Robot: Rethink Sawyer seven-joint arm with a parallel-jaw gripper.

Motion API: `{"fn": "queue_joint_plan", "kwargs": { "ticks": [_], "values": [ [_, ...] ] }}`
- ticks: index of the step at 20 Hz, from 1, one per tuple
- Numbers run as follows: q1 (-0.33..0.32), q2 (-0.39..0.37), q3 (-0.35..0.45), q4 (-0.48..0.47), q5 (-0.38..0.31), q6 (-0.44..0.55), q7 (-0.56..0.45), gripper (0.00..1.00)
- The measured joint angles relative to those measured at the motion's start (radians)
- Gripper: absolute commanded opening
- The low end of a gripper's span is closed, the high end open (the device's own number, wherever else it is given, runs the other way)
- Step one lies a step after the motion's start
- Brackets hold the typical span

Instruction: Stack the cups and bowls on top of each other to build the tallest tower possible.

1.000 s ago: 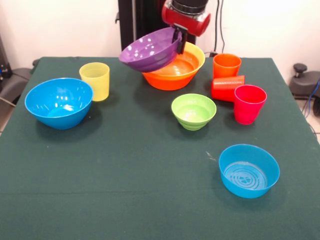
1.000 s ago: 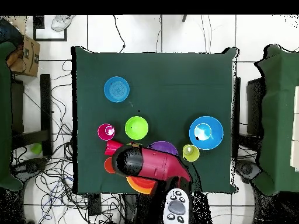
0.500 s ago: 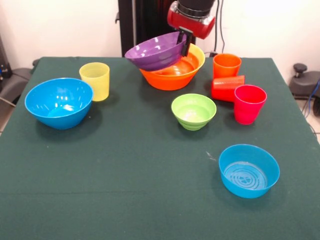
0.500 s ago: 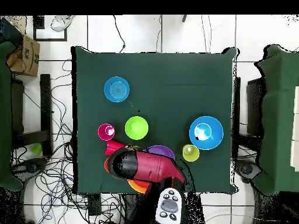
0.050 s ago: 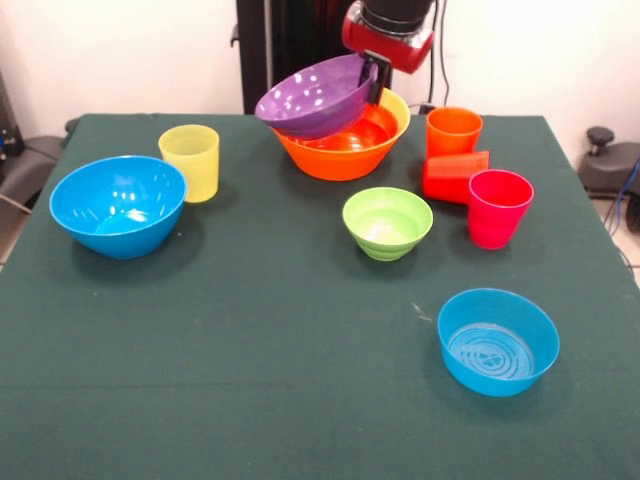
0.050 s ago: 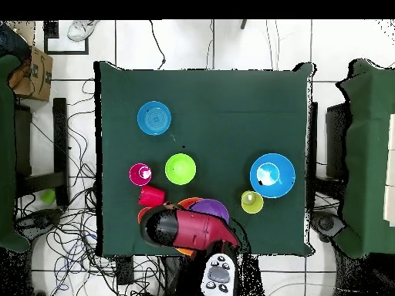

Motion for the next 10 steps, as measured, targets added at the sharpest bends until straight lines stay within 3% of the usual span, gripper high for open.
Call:
{"fn": "queue_joint_plan", "kwargs": {
  "ticks": [10],
  "values": [
    [0.002, 0.000, -0.001, 0.025, 0.000, -0.033, 0.000, 0.00]
  ]
}}
